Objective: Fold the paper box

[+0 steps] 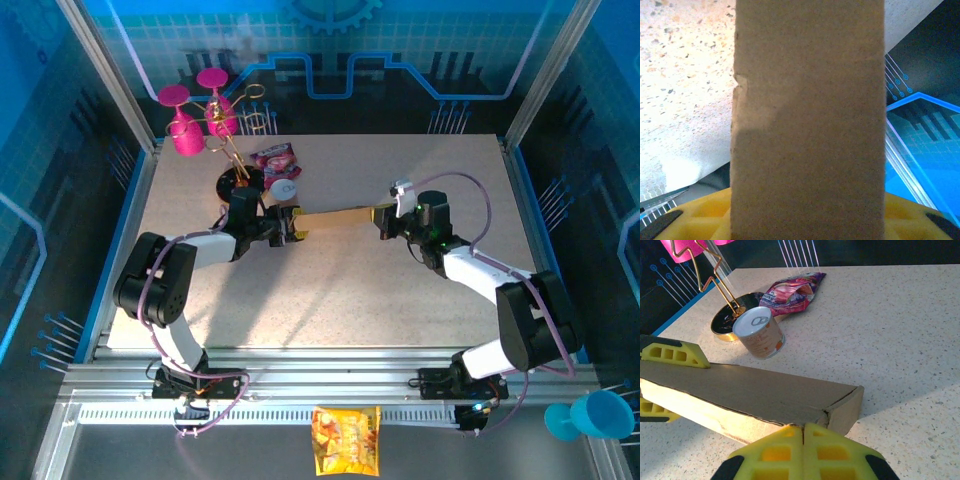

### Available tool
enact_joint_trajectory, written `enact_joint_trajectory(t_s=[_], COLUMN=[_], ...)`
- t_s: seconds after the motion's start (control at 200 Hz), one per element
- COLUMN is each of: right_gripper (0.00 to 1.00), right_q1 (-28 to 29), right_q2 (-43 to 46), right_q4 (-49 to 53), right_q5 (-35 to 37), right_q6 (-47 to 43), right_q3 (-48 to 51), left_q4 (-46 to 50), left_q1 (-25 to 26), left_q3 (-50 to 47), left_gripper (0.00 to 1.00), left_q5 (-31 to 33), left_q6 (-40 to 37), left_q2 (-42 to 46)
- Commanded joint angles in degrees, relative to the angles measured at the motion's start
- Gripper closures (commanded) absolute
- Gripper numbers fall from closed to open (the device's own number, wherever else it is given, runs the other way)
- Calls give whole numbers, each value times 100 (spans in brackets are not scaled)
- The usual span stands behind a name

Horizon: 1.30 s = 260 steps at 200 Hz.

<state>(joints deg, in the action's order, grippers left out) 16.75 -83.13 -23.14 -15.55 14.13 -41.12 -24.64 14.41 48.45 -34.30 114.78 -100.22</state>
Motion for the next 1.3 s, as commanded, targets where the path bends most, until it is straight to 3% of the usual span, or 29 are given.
enact_joint_trajectory(t_s=[0.0, 0.32, 0.64, 0.956, 1.296], right_gripper=[98, 92, 80, 84, 76], right_q1=[141, 256, 235, 101, -140], right_q2=[-105, -365, -224, -34, 506], right_q4=[-65, -819, -1600, -1311, -918], right_q5=[-259, 96, 299, 239, 260], right_q6=[-156, -346, -311, -454, -550], right_q3=[112, 425, 782, 721, 692], left_q4=[-484, -848, -741, -382, -198], left_q1=[132, 158, 185, 185, 185], left_q3=[-59, -42, -284, -212, -249], left_gripper=[73, 79, 91, 93, 93], left_q5=[-94, -120, 38, 17, 110], left_q6=[3224, 3348, 3416, 3315, 3288], left_q2=[-93, -182, 74, 195, 320])
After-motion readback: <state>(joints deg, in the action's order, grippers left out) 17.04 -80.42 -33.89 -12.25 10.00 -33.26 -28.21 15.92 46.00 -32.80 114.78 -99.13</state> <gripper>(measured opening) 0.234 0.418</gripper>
